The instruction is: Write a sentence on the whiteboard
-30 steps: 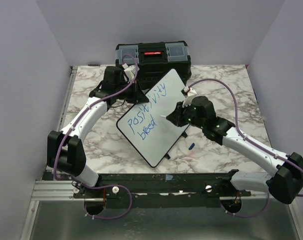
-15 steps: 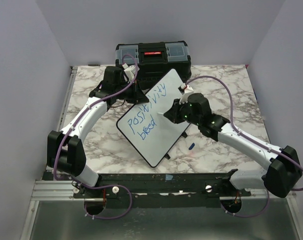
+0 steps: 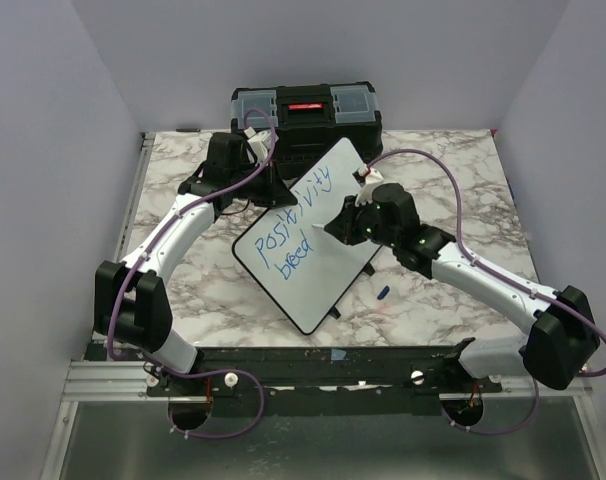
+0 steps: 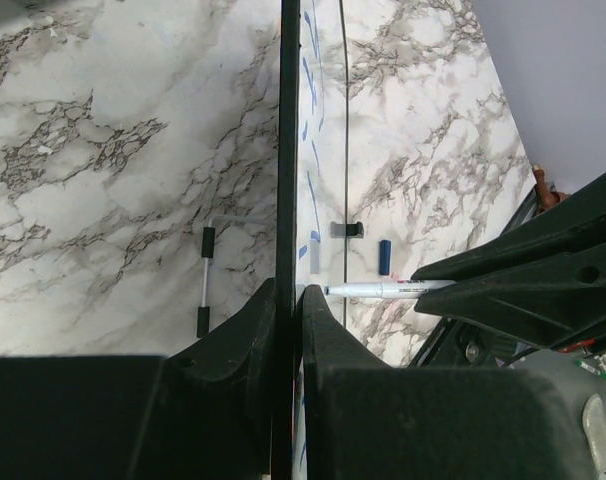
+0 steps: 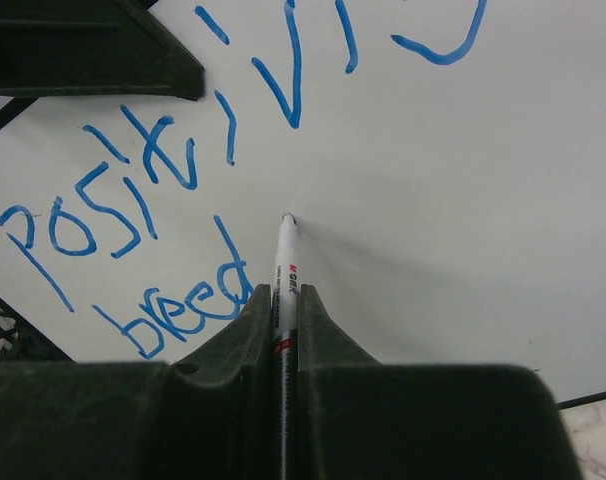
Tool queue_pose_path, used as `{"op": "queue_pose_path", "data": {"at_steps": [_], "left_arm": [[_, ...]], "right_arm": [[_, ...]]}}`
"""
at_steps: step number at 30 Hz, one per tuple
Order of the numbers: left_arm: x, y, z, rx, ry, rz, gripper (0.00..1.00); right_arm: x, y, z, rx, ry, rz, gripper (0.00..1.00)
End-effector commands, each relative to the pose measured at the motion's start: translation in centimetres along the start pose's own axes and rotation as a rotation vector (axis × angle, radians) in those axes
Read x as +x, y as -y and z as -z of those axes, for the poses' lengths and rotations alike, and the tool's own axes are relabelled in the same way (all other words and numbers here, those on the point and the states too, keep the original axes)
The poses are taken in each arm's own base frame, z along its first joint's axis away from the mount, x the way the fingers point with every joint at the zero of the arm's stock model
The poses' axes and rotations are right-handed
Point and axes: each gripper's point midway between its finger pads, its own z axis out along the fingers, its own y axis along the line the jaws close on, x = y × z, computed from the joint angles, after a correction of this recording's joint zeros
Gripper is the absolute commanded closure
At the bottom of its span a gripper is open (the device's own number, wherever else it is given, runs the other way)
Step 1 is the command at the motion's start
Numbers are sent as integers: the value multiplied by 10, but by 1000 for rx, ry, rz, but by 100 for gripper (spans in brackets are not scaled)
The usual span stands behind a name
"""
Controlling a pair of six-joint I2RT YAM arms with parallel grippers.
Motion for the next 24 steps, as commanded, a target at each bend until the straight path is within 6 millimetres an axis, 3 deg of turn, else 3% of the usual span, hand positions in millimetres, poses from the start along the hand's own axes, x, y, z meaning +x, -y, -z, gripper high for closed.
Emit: {"op": "queue_pose_path", "data": {"at_steps": [1,9,24], "left_arm": [[2,-3,-6,-7,-15,-85,100],[2,-4,-5,-11,-14,-86,100],[1,-2,-4,-13,-10,-84,100]], "right_arm": [[5,-11,-5,-49,-30,6,100],[25,-13,-4,-52,-78,13,99],[39,6,6,25,-90,17,99]]}}
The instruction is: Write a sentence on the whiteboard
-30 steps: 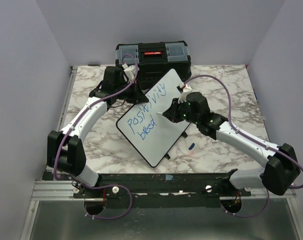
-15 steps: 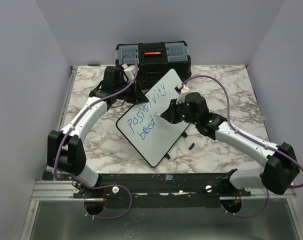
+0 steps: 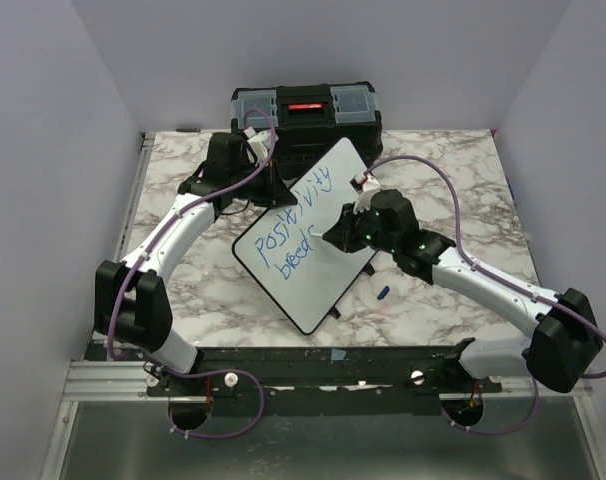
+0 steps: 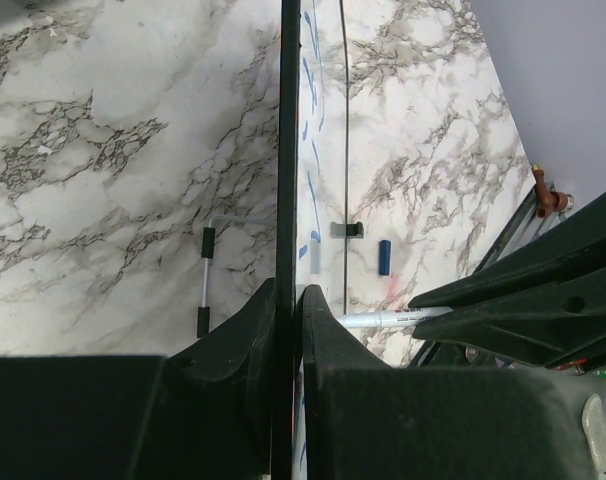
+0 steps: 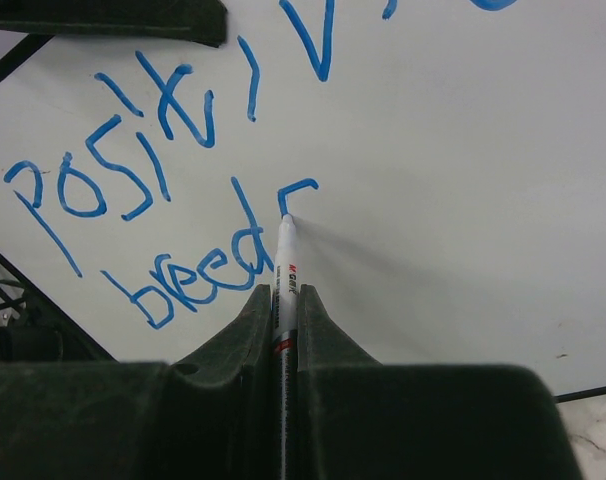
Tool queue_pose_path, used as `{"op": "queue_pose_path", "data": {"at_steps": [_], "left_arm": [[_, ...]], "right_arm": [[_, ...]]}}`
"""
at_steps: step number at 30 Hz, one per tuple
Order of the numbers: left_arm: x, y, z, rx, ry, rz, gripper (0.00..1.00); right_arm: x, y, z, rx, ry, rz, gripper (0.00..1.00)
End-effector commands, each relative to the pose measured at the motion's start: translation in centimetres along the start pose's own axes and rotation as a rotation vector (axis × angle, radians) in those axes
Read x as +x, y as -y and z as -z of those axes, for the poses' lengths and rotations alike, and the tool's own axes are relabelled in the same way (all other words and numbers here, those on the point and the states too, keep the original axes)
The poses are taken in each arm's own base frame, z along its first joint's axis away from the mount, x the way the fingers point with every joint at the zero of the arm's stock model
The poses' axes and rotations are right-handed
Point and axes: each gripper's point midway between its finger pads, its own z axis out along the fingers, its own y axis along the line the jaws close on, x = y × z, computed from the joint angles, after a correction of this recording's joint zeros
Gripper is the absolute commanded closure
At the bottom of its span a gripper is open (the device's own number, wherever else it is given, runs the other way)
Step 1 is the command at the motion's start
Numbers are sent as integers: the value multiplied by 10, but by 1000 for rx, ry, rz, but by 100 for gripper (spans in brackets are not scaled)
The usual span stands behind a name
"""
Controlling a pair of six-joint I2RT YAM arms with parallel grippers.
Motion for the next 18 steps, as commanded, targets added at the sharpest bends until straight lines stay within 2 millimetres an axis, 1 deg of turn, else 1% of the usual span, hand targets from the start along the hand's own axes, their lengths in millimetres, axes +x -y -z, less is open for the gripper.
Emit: {"op": "queue_pose_path", "data": {"at_steps": [1,8,11,18], "left_arm": [[1,-1,-3,-11,-8,-87,100],[1,0,-2,-11,-7,-86,100],[1,0,-2,-10,-7,-87,100],[0,0,-1,-12,-4,-89,100]], "right_arm": [[22,15,2,67,-54,6,99],[16,32,5,169,-23,-2,99],[17,36,5,193,-25,0,99],[26,40,9,208,-56,6,99]]}}
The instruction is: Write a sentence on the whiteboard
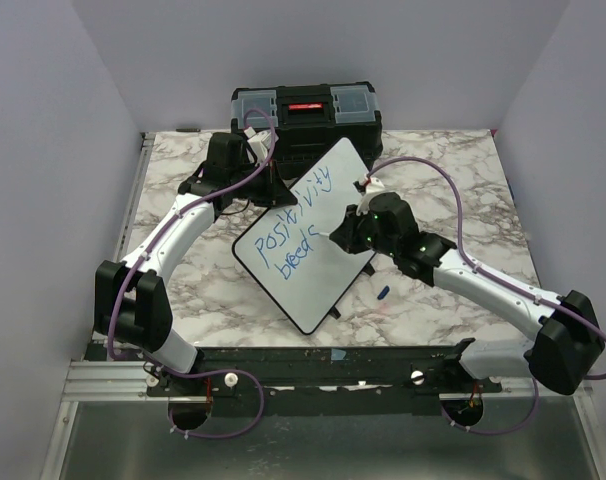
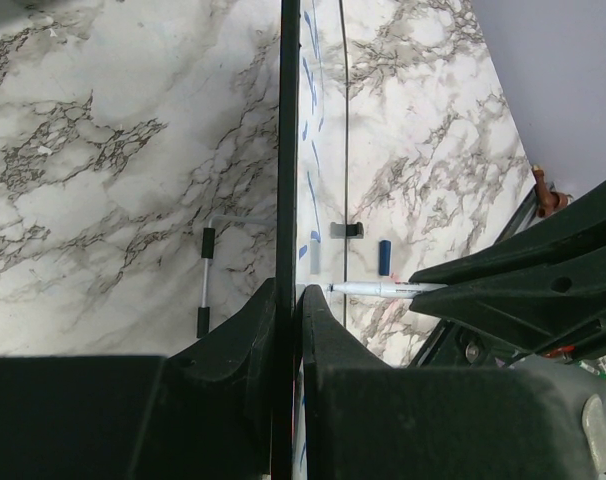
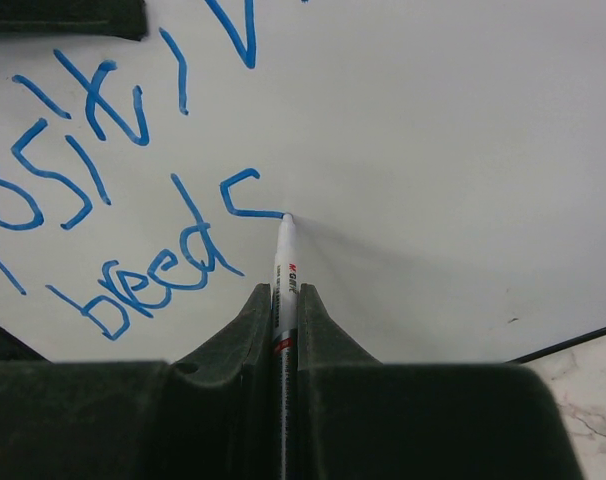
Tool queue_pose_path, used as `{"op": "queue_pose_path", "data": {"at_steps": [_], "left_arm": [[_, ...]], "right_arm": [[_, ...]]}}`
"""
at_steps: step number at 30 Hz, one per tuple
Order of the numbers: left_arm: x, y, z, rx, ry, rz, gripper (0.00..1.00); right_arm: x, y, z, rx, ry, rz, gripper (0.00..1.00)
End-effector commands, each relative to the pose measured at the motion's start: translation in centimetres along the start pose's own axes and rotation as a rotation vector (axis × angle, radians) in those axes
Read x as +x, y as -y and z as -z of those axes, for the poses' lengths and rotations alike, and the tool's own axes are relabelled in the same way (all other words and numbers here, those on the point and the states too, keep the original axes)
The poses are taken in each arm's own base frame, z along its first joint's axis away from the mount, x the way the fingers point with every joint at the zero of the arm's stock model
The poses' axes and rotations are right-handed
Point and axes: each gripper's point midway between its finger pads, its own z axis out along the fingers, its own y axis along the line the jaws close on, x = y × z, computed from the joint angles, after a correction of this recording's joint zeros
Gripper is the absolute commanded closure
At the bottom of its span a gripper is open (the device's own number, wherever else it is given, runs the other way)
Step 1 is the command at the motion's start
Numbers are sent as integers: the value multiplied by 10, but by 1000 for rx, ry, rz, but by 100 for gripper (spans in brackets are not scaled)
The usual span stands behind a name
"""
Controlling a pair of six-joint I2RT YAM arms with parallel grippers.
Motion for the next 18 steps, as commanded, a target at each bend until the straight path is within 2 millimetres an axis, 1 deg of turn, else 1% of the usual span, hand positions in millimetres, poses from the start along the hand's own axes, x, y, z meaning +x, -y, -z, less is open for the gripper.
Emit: {"op": "queue_pose_path", "data": {"at_steps": [1,5,8,15,18], "left_arm": [[1,0,-1,-11,-6,-88,100],[0,1,-1,-10,-5,-89,100],[0,0,-1,-12,-3,-89,100],[0,1,-2,-10,-5,-89,100],[0,1,-2,-10,-4,-89,100]], "right_arm": [[26,18,3,70,-76,20,99],[33,13,5,35,-104,30,100],[36,5,7,-15,-122,37,99],[35,-13,7,-116,-144,53,99],[27,-25,7,-168,-129,54,99]]}}
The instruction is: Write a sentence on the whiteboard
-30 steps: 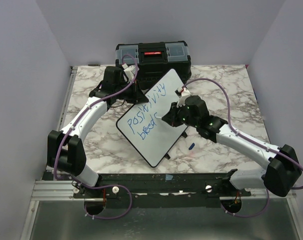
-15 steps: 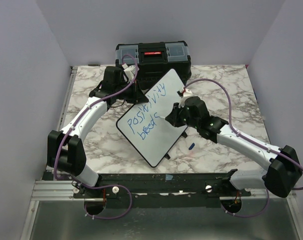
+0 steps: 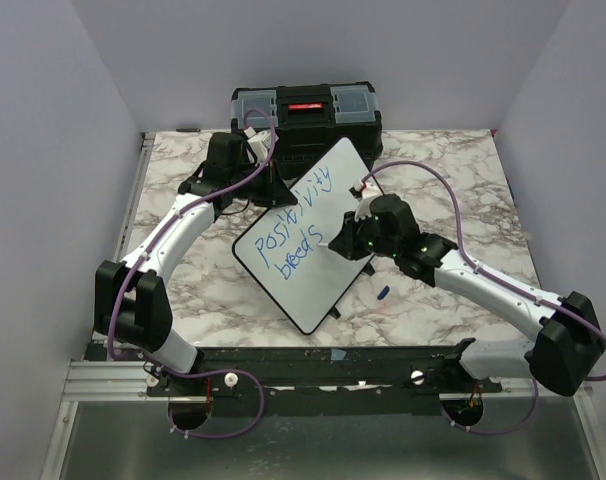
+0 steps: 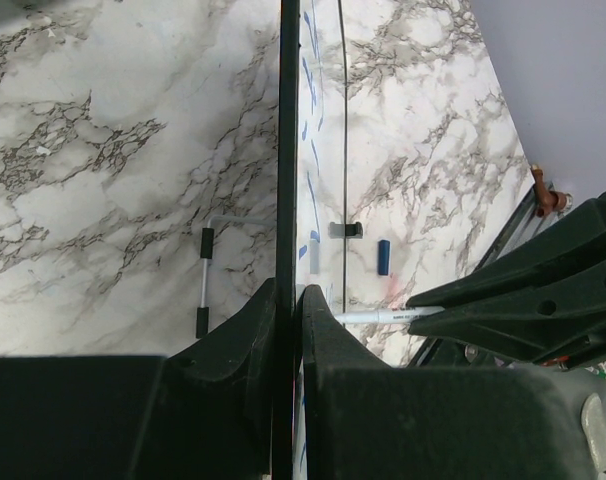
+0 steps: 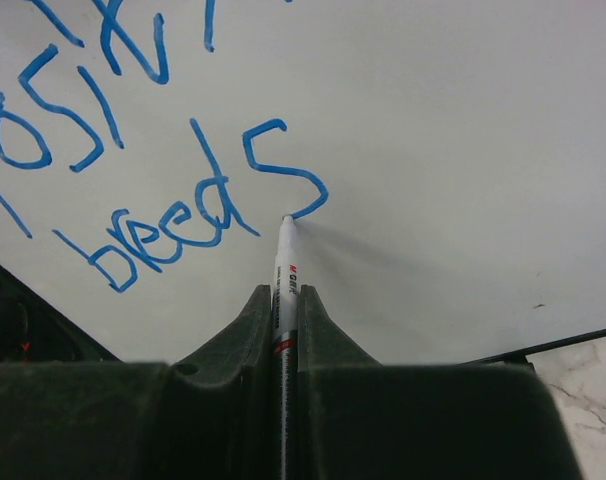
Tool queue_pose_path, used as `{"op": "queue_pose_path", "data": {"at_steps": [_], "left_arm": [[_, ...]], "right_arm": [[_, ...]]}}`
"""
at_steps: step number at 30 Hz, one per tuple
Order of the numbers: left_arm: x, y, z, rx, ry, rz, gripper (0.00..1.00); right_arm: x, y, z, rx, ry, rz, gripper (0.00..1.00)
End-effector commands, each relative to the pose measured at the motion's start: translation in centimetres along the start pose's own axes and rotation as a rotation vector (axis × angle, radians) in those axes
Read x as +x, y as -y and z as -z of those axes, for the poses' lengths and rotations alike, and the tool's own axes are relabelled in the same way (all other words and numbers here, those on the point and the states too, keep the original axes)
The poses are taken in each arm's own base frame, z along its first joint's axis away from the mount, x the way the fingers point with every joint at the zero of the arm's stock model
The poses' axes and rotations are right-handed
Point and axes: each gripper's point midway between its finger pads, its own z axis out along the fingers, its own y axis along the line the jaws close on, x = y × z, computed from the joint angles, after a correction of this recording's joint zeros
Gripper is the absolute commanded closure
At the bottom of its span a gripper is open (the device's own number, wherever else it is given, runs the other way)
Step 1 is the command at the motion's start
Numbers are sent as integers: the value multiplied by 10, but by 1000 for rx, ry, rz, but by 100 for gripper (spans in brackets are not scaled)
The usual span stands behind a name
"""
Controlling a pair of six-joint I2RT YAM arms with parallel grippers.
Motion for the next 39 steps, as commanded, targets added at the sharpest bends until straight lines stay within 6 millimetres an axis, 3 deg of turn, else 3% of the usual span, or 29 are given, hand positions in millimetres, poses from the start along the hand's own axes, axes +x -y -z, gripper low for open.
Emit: {"op": "queue_pose_path", "data": {"at_steps": [1,4,9,12,14,17,20,25,33,39], "left_arm": [[0,0,-2,-10,-5,-89,100],[1,0,-3,-8,-7,-88,100],[1,0,-2,-9,-7,-89,100],[1,0,-1,-12,-6,-91,100],[1,0,-1,-12,-6,-93,100],[1,1,-1,-9,-5,-92,100],[2,1,0,-8,-4,-93,100],[2,1,0,-8,-5,-94,100],[1,2,0,-7,-3,-93,100],[1,2,0,-8,-2,-93,100]], "right_arm": [[2,-21,0,-115,-30,19,99],[-25,-38,9,-176,61,6,99],[-89,-60,47,-243,334,-21,100],[-112,-54,69,-202,470,-44,99],[-118,-44,73,-147,507,-59,99],[-115,-14,64,16,493,-95,99],[-98,15,49,173,413,-106,99],[-72,40,35,302,299,-89,99],[-49,39,18,276,206,-73,99],[-57,33,12,248,208,-55,99]]}}
